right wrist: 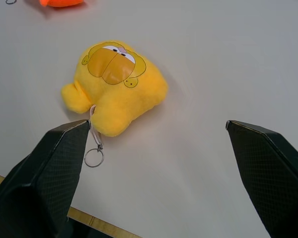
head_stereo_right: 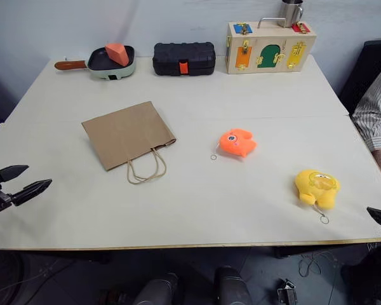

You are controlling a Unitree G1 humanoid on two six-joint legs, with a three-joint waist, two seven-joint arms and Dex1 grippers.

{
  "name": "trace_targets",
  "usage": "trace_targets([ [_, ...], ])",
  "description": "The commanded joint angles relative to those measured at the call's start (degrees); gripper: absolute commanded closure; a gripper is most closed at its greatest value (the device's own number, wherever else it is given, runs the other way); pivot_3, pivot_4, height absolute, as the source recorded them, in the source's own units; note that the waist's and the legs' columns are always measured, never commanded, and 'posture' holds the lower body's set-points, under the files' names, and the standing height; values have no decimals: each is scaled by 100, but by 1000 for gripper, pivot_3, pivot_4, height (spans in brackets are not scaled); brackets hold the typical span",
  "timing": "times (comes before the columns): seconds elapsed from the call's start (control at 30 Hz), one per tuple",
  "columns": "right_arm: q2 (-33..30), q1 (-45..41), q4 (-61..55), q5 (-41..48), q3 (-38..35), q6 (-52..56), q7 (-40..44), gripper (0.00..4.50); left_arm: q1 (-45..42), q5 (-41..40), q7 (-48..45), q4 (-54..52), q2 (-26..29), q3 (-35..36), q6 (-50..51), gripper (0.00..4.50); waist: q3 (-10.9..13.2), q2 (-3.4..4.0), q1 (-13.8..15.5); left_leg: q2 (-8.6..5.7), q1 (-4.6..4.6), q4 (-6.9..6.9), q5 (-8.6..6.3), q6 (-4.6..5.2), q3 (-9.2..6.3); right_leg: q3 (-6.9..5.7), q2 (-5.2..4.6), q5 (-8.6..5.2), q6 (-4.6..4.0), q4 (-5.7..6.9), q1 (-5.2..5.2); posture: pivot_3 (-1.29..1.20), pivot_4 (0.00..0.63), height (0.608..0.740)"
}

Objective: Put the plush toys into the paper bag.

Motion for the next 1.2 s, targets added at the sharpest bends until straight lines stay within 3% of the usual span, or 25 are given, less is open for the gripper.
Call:
trace_targets([
  [0.03,-98,-46,-116,-37,-26,-1,-60,0,117,-2,-7,-68,94,155,-25,17,0,0,-6,0,0,0,0,0,0,0,0,0,0,0,0,0,150,740],
  [0.47,-153,-100,-477,-73,-167,67,-280,0,80,56,150,-292,60,-137,-41,17,0,0,-3,0,-1,0,-1,0,0,1,0,0,0,-2,0,0,150,740],
  [0.67,-164,-430,-2712,875,19,1186,-610,0,-1086,-72,-345,-883,418,-1154,215,17,0,2,34,0,-2,8,4,-8,-3,-2,0,0,1,9,0,0,150,740],
  [0.87,-27,-1139,-5035,1995,1116,1891,-1522,0,-2539,779,-1090,-992,296,-3154,-372,17,1,3,39,1,-24,6,7,-18,-7,-7,6,1,1,7,-23,0,150,740],
  [1.03,231,-1704,-5701,1816,2322,1700,-1986,0,-3780,2079,-1358,340,-239,-4484,-1884,17,5,-8,52,-1,-134,107,7,-12,-8,-15,12,5,9,60,-111,0,150,740],
  [1.2,413,-1765,-5849,1808,2539,1679,-2216,0,-4379,2540,-1292,1604,-669,-4746,-2967,17,5,-10,58,-5,-140,119,9,-9,-10,-13,9,9,17,60,-111,0,150,740],
])
